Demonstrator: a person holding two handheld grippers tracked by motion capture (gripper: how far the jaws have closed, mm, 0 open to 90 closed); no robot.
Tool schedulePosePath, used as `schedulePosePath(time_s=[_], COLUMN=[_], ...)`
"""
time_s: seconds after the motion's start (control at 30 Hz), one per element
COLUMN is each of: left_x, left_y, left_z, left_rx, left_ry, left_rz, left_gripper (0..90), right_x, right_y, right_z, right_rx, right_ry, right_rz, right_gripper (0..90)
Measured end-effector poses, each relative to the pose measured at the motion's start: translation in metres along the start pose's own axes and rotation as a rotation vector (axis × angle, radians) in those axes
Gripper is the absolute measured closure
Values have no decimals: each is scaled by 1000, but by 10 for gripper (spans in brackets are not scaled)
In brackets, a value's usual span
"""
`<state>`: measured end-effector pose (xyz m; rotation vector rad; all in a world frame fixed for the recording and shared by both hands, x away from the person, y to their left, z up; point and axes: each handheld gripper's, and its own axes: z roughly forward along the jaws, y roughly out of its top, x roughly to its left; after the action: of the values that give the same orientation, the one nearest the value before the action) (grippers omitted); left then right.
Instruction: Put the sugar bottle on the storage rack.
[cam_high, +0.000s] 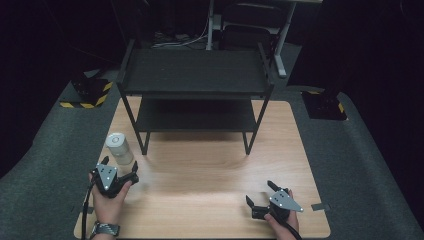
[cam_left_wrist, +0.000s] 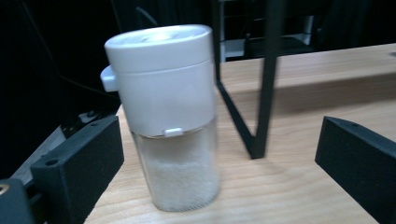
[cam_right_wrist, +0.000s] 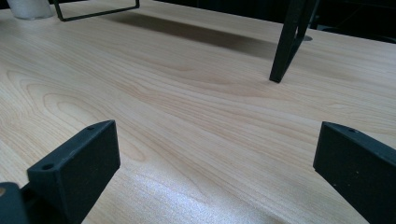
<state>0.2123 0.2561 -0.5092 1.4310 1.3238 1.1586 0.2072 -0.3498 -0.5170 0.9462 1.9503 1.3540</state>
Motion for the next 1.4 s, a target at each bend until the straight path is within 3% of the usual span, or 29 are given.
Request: schedulePosePath(time_s=[0.03, 0.13, 0.27, 0.4, 0.6, 0.87, 1.07, 1.17, 1.4], left_x=[2, 4, 8, 9, 8, -1, -3, -2, 8], left_y=[-1, -1, -6, -10, -5, -4, -5, -5, -4], left_z=[7, 15, 28, 33, 36, 42, 45, 46, 42], left_rx=[5, 13, 6, -10, -21, -42, -46, -46, -40], left_ry=[12, 29, 38, 41, 28, 81, 88, 83, 36], left_rz=[-29, -38, -89, -103, -88, -116, -144, -147, -106], left_gripper=[35, 52, 105, 127, 127, 247, 300, 302, 308], right_x=[0, 0, 0, -1, 0, 0, 0, -1, -1], right_y=[0, 0, -1, -1, -1, -2, -2, -2, -3], right_z=[0, 0, 0, 0, -1, -1, -1, -1, -1], right_rx=[-1, -2, -5, -6, -7, -9, -12, -13, -14], right_ry=[1, 2, 2, 3, 3, 2, 1, 2, 1], right_rz=[-1, -2, -2, -1, -2, 0, 2, 2, 2], right_gripper=[0, 0, 0, 0, 0, 0, 0, 0, 0])
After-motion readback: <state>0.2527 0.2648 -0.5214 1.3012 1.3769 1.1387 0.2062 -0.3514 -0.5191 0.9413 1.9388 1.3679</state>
